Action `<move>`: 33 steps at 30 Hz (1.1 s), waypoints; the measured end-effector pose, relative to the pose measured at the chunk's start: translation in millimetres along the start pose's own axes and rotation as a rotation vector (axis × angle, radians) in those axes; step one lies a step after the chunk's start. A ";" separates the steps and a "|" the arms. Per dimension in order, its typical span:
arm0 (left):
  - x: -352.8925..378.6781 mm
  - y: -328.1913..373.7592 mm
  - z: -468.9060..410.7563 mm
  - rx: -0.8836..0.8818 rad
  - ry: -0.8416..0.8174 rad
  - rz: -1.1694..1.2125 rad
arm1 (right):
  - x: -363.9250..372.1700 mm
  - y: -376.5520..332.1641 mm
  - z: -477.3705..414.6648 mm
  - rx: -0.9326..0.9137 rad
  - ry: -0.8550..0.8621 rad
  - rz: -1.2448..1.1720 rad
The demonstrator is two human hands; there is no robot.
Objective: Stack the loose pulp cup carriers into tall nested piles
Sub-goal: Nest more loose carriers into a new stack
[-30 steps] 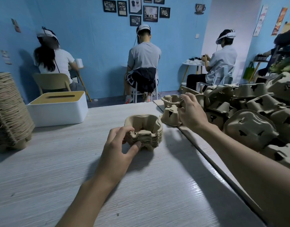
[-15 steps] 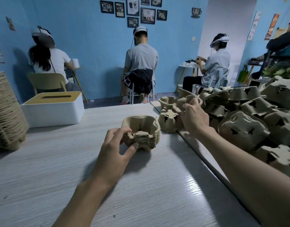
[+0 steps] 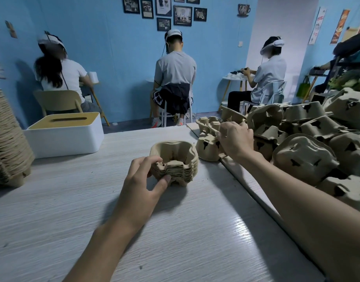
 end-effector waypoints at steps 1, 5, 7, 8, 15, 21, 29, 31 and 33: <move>0.0 -0.1 -0.1 0.001 0.001 0.000 | 2.7 1.7 -4.6 0.041 -0.007 -0.010; 0.8 -0.2 -0.7 -0.002 -0.007 0.001 | 15.1 11.3 -19.2 0.220 -0.048 -0.189; 1.2 -0.7 -0.4 -0.005 -0.010 0.002 | 22.1 14.9 -23.1 0.270 -0.070 -0.245; 1.2 -0.9 -0.1 -0.006 -0.010 0.002 | 25.1 16.1 -23.9 0.285 -0.084 -0.265; 1.5 -0.8 -0.2 -0.011 -0.019 0.016 | 15.1 6.2 -17.0 0.171 0.002 -0.271; 0.9 -0.3 -0.1 -0.003 -0.011 0.004 | -4.9 0.9 -4.9 -0.061 0.184 -0.186; 1.2 -0.2 -0.6 -0.001 0.003 0.010 | -49.3 -38.9 24.5 -0.311 0.394 -0.465; 1.3 -0.4 -0.7 -0.002 0.013 0.014 | -54.8 -51.3 39.8 -0.366 0.372 -0.552; 1.3 0.0 -1.0 -0.002 0.012 0.014 | -59.8 -59.9 55.1 -0.409 0.361 -0.629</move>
Point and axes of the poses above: each hand's wrist, its own z-axis away from the middle knuckle, its own x-axis out of the palm, y = z × x, the point moved 7 cm from there along -z, towards the middle knuckle, and after that the axes turned 14 degrees about -z, right-handed, at the moved point
